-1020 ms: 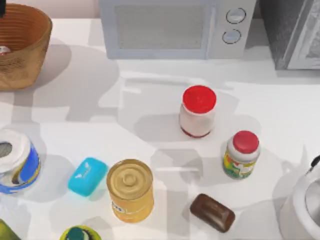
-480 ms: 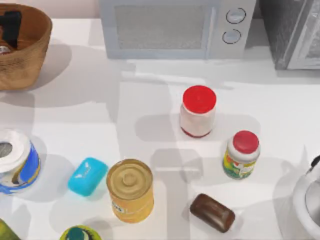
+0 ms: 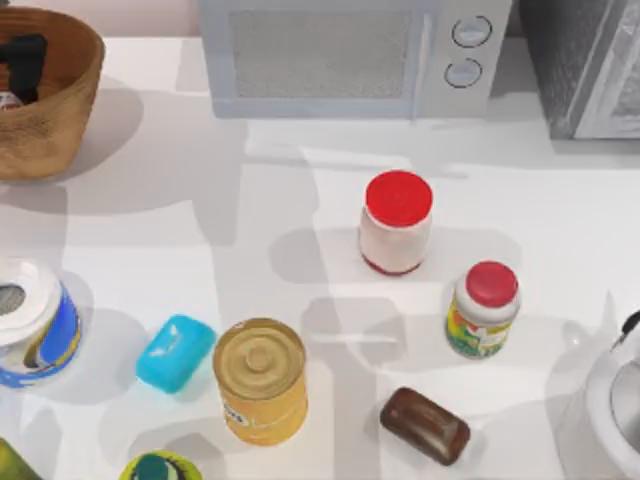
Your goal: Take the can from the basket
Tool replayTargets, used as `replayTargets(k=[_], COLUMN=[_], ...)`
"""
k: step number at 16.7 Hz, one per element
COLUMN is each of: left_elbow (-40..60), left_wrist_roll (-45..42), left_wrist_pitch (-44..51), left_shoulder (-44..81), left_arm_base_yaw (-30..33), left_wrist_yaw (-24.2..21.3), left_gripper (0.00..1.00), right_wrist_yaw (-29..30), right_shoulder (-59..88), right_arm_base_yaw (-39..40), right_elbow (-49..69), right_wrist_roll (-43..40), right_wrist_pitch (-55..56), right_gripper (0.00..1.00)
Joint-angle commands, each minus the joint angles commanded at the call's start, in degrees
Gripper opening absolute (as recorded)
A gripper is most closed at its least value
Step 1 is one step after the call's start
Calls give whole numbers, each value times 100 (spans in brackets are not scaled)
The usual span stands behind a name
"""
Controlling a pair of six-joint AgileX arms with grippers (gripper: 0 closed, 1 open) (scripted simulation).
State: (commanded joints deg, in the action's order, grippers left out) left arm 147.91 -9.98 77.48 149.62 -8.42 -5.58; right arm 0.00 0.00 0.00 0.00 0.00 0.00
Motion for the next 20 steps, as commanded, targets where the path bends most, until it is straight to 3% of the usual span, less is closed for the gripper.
replayTargets(k=[8,13,20], left_elbow=[-763,-843,-843], left_wrist_roll=[42,50,50], left_wrist_pitch=[-1012,-1105,-1105], left_shoulder=[211,242,242], left_arm_base_yaw=[12,20,20], left_wrist_yaw=[2,3,3], left_gripper=[100,100,47], right_wrist_yaw=[0,0,0], right_shoulder=[0,0,0], right_arm_base_yaw=[0,0,0], right_elbow=[0,0,0], right_wrist_roll=[0,0,0], right_wrist_pitch=[0,0,0], right_gripper=[100,100,100])
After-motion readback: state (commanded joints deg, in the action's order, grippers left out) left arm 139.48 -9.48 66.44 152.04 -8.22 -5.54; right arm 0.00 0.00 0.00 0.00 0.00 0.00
